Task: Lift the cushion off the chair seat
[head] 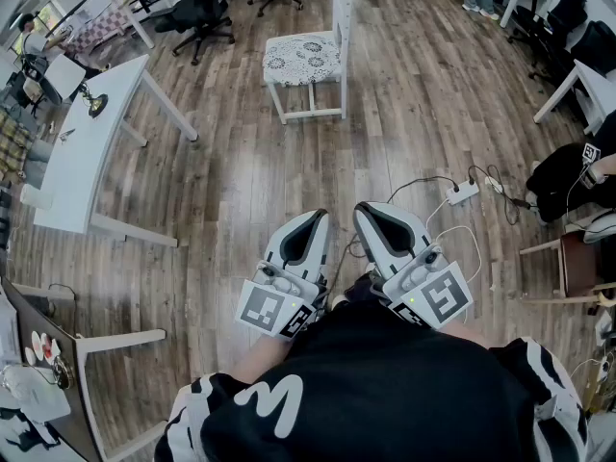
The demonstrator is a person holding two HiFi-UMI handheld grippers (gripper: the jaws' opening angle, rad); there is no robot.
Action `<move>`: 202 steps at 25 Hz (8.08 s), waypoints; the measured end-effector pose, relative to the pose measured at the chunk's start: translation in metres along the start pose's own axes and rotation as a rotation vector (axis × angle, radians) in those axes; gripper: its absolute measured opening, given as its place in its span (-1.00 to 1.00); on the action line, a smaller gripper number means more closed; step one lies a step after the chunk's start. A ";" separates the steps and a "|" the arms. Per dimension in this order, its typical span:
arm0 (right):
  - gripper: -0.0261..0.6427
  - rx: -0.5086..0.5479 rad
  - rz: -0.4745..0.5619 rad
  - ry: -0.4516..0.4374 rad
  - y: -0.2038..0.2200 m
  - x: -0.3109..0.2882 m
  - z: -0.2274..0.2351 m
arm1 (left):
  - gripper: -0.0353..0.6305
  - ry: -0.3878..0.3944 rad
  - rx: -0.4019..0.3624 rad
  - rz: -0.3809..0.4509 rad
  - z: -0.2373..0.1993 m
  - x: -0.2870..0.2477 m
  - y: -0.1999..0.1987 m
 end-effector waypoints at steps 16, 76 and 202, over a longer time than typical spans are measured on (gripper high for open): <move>-0.86 0.005 0.018 0.017 -0.004 0.014 -0.008 | -0.88 0.013 -0.015 0.005 0.011 0.008 -0.004; -0.86 -0.030 -0.007 -0.079 0.018 -0.171 0.176 | -0.88 -0.082 -0.014 0.010 -0.153 -0.177 -0.014; -0.86 -0.178 -0.489 0.090 0.241 -0.650 0.620 | -0.39 -0.254 0.100 -0.559 -0.681 -0.604 0.114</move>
Point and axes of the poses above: the fingertips, and each gripper's own axes: x backward along the fingers, z to its right, y out of its underside, the point moved 4 cm from there along x, backward along the fingers, and after that the axes turned 3 degrees about x, right-handed, at the moved point
